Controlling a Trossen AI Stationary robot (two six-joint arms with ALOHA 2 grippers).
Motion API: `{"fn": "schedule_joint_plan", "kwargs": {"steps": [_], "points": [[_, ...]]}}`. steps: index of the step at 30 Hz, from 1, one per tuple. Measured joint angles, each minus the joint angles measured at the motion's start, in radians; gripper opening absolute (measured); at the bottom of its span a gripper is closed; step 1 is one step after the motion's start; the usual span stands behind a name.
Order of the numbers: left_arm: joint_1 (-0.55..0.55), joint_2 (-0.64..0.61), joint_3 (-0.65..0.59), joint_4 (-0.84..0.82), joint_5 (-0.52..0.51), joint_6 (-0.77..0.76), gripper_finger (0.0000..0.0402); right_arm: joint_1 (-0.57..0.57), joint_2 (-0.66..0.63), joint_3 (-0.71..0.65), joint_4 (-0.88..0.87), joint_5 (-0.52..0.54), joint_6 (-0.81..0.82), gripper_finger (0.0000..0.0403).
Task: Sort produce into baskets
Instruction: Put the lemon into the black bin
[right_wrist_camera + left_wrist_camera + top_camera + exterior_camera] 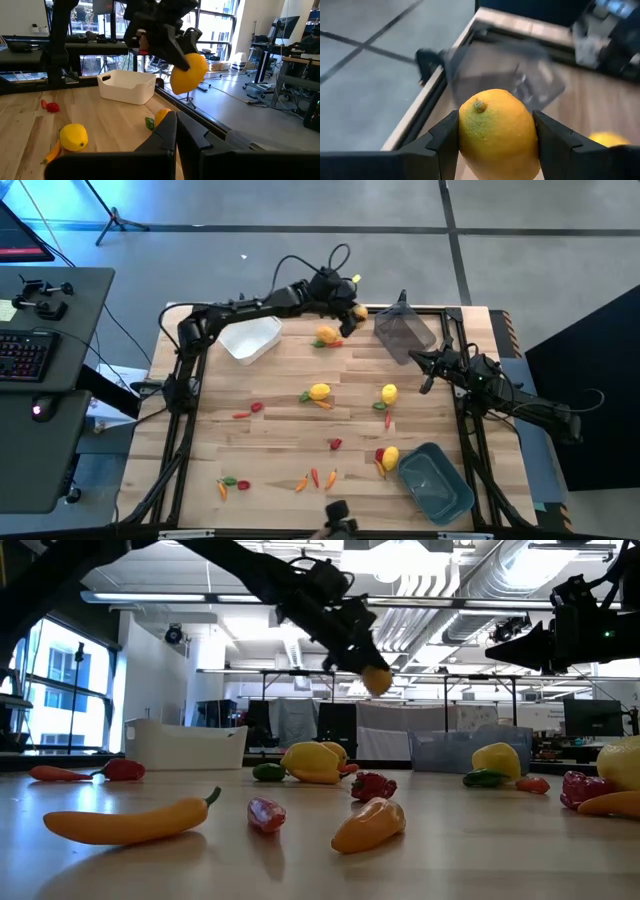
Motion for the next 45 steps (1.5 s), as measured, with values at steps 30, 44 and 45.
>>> {"fn": "schedule_joint_plan", "kwargs": {"steps": [30,44,45], "points": [[-0.092,0.395,0.27,0.422,-0.103,-0.122,0.0182,0.0,0.001,0.0,0.0,-0.002,0.0,0.0],[-0.095,0.544,0.523,0.206,-0.13,-0.067,0.0182,0.0,0.0,0.0,0.0,-0.004,0.0,0.0],[-0.094,0.544,0.524,0.201,-0.137,-0.066,0.0182,0.0,0.001,0.0,0.0,-0.004,0.0,0.0]]}}
